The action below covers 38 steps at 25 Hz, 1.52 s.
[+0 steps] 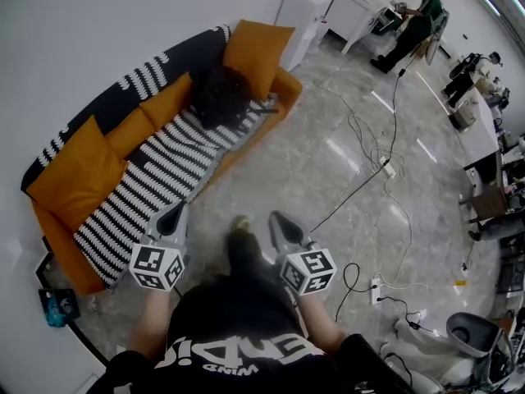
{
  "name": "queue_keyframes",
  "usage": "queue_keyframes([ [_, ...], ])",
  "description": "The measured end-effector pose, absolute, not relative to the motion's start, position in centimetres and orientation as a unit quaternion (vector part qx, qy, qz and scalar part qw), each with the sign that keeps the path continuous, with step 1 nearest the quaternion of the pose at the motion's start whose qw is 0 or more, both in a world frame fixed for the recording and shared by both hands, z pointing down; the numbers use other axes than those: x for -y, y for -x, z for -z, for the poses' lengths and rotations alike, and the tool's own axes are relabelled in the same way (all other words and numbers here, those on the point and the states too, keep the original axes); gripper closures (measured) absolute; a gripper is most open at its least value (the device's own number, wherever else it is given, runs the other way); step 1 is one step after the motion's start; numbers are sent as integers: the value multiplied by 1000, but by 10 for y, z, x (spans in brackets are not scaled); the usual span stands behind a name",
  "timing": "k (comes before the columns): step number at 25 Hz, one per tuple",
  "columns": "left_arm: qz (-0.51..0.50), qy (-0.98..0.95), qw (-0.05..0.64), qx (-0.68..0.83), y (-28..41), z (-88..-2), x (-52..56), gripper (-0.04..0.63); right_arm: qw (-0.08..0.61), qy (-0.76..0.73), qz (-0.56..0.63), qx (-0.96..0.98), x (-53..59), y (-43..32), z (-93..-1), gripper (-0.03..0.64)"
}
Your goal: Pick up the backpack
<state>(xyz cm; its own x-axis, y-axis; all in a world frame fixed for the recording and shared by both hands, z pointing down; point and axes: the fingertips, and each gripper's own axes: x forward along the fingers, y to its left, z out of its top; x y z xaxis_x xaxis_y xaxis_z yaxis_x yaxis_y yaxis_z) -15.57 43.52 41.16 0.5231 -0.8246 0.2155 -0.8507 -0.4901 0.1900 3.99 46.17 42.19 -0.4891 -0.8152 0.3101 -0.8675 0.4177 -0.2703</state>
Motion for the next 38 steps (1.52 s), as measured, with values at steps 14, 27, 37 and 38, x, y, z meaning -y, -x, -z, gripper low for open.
queue_keyframes([
  [14,-57,-856,136,495,154,-418,-346,594,50,-494,-213,841,-366,-41,-432,617],
  [27,-56,-839,136,523,129,-398,-213,594,39,-469,-230,852,-220,-70,-423,617],
  [37,-61,-823,127,551,89,-400,-122,594,47,-436,-228,869,-122,-105,-427,617],
  [38,-62,-822,128,552,85,-401,-115,594,48,-435,-229,869,-114,-110,-428,617],
])
